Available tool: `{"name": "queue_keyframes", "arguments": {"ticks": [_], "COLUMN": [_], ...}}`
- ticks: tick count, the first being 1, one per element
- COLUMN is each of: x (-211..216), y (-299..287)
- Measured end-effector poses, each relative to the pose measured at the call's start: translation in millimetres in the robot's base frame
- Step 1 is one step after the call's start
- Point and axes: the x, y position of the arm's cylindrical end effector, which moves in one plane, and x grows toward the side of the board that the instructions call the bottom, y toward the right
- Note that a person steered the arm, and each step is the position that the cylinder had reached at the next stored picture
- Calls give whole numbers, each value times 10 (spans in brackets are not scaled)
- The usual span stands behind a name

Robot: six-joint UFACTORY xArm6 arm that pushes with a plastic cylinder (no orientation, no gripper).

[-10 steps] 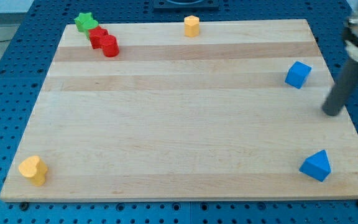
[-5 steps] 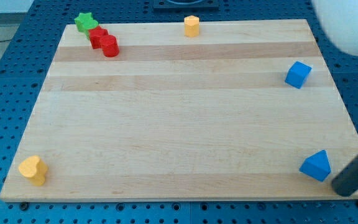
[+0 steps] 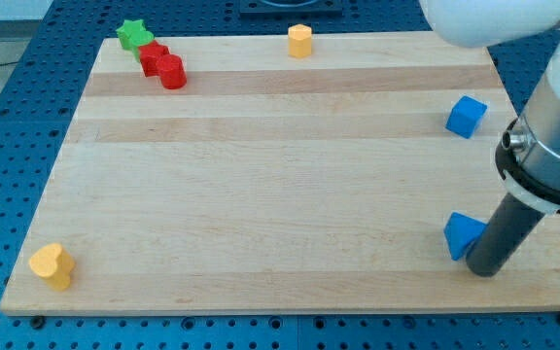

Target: Move the blue triangle towards the bottom of the blue cube

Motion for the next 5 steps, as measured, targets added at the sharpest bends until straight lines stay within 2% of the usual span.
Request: {"name": "queue_keyframes", "arguments": {"ticks": [2, 3, 5], "x": [-2, -187, -709], "y": [-298, -279, 209]}}
